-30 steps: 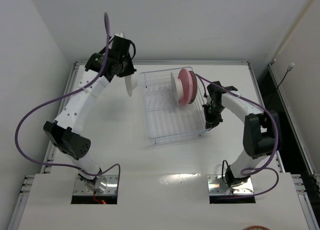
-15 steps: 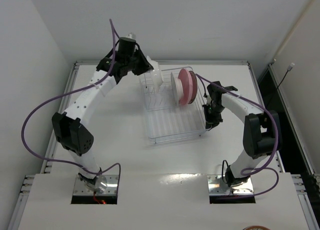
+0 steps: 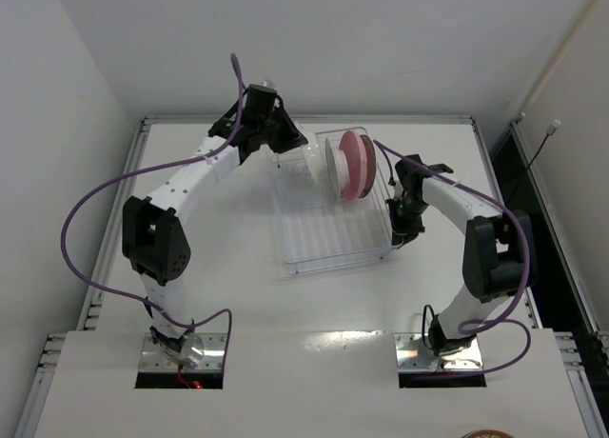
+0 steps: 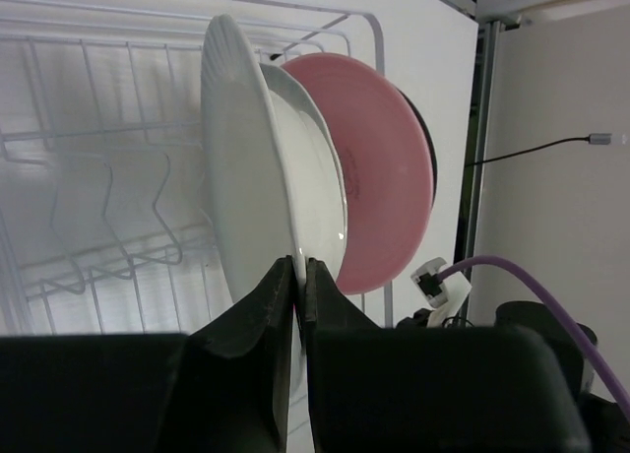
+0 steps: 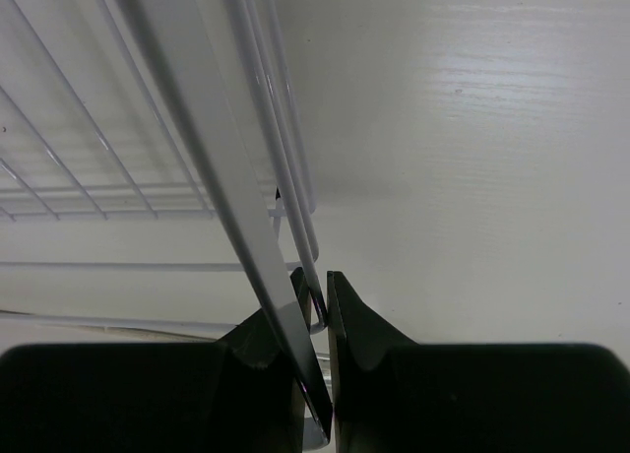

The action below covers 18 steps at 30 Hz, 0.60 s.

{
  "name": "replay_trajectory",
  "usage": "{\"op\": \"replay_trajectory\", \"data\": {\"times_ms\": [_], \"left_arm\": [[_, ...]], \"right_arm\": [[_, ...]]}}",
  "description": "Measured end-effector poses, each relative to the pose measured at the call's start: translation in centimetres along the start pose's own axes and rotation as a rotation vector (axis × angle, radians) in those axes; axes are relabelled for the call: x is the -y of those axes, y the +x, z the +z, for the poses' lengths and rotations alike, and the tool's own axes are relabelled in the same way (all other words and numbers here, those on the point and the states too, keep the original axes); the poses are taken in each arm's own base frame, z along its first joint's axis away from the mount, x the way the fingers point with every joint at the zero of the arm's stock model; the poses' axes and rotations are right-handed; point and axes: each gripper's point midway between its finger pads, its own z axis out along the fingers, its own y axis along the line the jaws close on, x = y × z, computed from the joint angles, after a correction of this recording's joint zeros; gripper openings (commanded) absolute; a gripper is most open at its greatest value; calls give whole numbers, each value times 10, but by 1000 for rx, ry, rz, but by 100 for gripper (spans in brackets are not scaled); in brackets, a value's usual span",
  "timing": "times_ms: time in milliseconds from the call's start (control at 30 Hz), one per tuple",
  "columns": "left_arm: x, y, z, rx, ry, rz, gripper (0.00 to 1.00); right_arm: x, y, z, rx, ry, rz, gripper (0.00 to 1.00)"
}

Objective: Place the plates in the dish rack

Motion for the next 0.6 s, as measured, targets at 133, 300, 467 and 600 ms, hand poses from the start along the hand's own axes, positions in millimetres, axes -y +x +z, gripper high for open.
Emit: {"op": "replay_trajectory", "data": {"times_ms": [133,300,467,600], "left_arm": [[-7,7,11,-7,-30,4,0],[-22,17,22,-20,-89,7,0],[-30,22,22,-24,-132,21,0],[-34,23,21,-23,-157,24,0]], "right_arm": [[2,0,0,4,5,5,9],[3,0,0,8,4,8,9],[4,0,-1,14,4,10,9],[5,0,-1,14,3,12,9]]}}
